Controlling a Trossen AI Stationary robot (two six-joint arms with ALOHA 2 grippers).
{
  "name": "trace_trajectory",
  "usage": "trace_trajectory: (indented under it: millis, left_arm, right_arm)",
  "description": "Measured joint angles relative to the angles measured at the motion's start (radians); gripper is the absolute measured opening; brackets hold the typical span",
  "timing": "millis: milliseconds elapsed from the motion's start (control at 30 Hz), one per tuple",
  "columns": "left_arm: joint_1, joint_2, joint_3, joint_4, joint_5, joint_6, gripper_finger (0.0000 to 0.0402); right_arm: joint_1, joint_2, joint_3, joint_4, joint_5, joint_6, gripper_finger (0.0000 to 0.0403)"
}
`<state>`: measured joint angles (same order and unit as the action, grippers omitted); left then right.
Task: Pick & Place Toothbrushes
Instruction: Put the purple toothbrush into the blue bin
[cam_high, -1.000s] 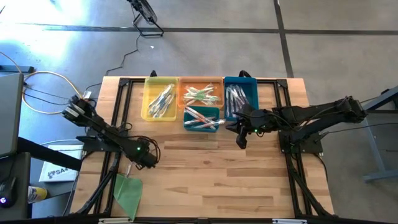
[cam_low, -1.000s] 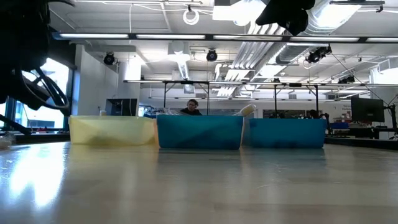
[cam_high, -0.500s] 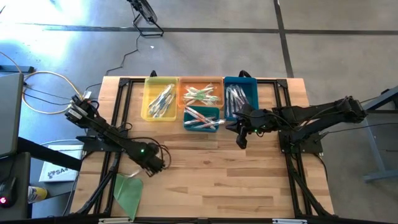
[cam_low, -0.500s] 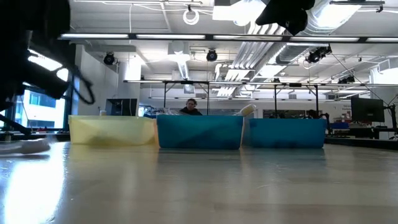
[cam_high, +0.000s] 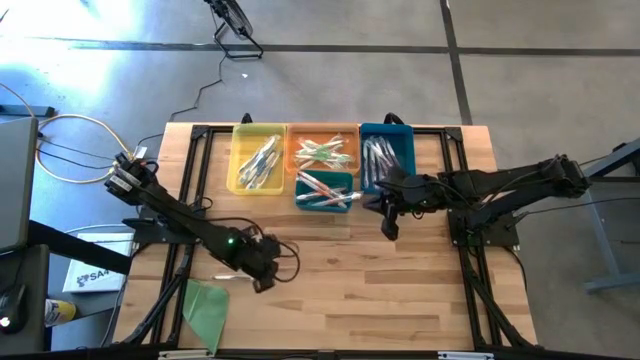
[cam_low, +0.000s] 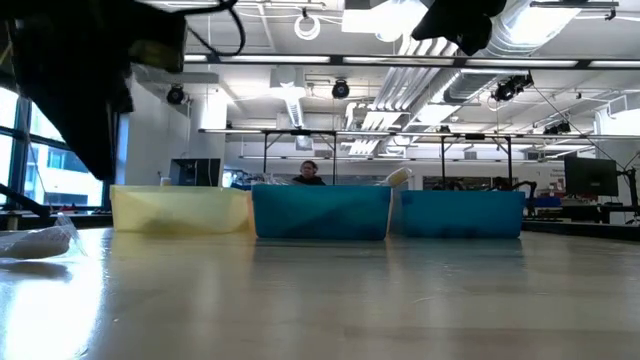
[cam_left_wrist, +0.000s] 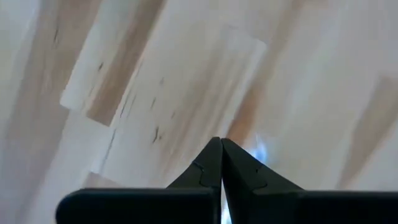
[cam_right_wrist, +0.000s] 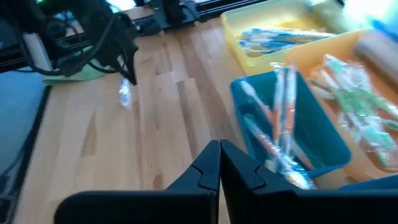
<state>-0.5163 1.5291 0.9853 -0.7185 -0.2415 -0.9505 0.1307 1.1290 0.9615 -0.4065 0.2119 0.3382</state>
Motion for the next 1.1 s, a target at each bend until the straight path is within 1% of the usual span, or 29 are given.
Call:
trace_trajectory:
  millis: [100,200,333,433,533,633,733,800,933,1100]
  left_arm:
    - [-0.001,0.000,0.047,-0.060,0.037,0.220,0.0000]
    - [-0.001,0.000,0.083,-0.055,0.054,0.422,0.0000]
    - [-0.001,0.000,0.110,-0.048,0.056,0.623,0.0000]
    - [-0.001,0.000,0.111,-0.031,0.056,0.726,0.0000]
    - [-0.001,0.000,0.111,-0.032,0.071,0.792,0.0000]
    - [-0.001,0.000,0.111,-0.033,0.132,0.852,0.0000]
    - [-0.001,0.000,0.111,-0.053,0.150,0.867,0.0002]
    - [-0.001,0.000,0.111,-0.061,0.156,0.868,0.0011]
    - [-0.001,0.000,0.111,-0.109,0.202,0.868,0.0057]
    - [-0.001,0.000,0.111,-0.132,0.308,0.826,0.0119]
  right_arm:
    - [0.000,0.000,0.000,0.000,-0.033,-0.003,0.0002]
    - [0.000,0.000,0.000,0.000,-0.034,-0.003,0.0002]
    - [0.000,0.000,0.000,0.000,-0.063,-0.003,0.0002]
    - [0.000,0.000,0.000,-0.001,-0.083,-0.005,0.0002]
    - [0.000,0.000,0.000,-0.001,-0.087,-0.024,0.0002]
    - [0.000,0.000,0.000,-0.002,-0.087,-0.032,0.0002]
    - [0.000,0.000,0.000,-0.002,-0.085,-0.032,0.0002]
    - [0.000,0.000,0.000,-0.002,-0.085,-0.031,0.0002]
    - [0.000,0.000,0.000,-0.003,-0.084,-0.031,0.0002]
    - [0.000,0.000,0.000,-0.003,-0.080,-0.030,0.0002]
